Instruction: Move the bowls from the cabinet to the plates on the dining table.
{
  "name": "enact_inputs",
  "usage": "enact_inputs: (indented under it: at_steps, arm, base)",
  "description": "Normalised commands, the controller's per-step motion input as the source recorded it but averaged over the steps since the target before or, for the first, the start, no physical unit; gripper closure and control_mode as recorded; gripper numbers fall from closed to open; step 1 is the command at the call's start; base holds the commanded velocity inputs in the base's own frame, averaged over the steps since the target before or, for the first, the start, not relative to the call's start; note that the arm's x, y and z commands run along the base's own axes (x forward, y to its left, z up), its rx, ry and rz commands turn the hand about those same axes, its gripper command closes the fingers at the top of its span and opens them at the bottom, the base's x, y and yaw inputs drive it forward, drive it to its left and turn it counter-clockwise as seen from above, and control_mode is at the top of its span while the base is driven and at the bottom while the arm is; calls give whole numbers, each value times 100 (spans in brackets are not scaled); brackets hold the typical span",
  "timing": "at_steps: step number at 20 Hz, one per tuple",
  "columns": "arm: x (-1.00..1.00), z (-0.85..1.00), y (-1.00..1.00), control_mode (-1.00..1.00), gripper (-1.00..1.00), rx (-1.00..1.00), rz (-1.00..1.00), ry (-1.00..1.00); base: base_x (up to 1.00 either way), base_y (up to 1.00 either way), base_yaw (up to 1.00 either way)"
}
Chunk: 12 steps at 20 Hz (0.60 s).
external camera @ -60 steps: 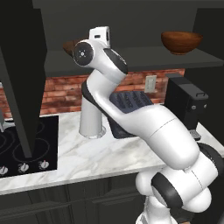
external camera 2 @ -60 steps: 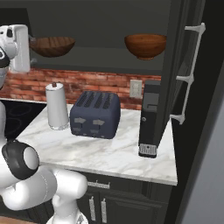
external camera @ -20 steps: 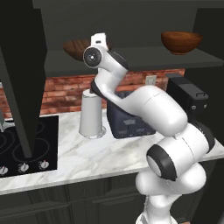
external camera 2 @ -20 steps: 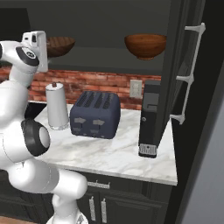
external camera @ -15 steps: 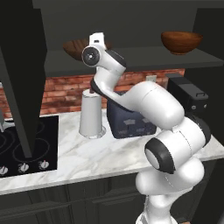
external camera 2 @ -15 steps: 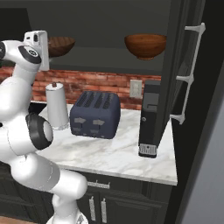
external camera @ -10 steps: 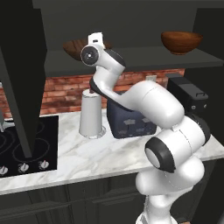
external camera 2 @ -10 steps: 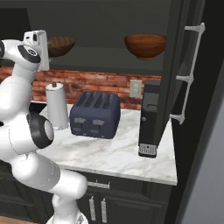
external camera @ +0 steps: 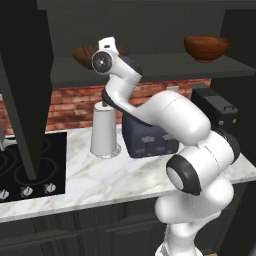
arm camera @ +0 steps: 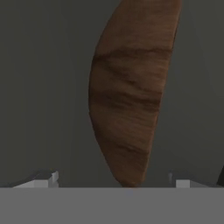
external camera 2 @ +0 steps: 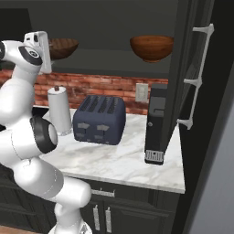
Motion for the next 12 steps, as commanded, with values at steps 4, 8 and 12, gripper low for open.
enact_inputs:
  at_steps: [4, 8, 12]
  arm:
    - [59, 0, 0, -100, -100, 0, 0, 0]
    - [66, -1, 0, -100, -100, 0, 0, 0]
    - [63, -37, 0, -100, -100, 0, 0, 0]
  base:
    - [0, 0, 0]
    - [0, 0, 0]
    - [0, 0, 0]
